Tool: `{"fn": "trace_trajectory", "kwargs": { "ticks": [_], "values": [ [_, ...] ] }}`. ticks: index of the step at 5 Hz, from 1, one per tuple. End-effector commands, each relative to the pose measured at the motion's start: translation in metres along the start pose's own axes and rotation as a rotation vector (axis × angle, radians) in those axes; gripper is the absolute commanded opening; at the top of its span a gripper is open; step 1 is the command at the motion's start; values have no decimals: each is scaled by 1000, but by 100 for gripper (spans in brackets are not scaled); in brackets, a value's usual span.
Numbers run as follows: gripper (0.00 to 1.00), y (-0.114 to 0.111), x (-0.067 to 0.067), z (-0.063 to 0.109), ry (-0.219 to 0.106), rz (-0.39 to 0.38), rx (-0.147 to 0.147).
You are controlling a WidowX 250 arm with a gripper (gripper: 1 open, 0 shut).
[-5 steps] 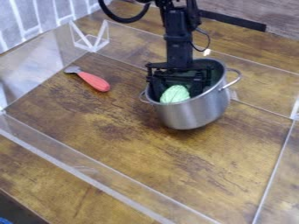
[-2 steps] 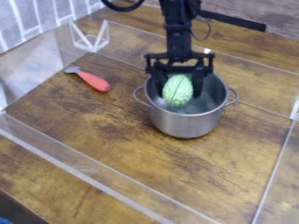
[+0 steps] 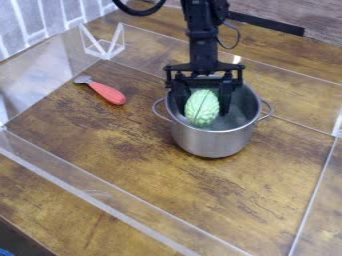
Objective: Remove the green object from the silver pot and put it on the table
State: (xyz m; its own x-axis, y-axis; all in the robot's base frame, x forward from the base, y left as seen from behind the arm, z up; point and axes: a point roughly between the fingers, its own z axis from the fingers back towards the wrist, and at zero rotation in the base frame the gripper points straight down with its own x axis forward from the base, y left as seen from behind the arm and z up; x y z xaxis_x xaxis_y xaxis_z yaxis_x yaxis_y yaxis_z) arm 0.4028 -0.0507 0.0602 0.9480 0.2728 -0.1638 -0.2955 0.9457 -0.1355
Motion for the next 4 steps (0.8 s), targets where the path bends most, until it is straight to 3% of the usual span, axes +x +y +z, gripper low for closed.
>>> {"fn": "trace_trajectory", "kwargs": {
  "ticks": [1, 3, 4],
  "values": [
    [0, -1, 6, 46, -124, 14, -46],
    [0, -1, 15, 39, -130, 50, -52],
    [0, 10, 14, 29, -138, 106, -60]
  ]
}}
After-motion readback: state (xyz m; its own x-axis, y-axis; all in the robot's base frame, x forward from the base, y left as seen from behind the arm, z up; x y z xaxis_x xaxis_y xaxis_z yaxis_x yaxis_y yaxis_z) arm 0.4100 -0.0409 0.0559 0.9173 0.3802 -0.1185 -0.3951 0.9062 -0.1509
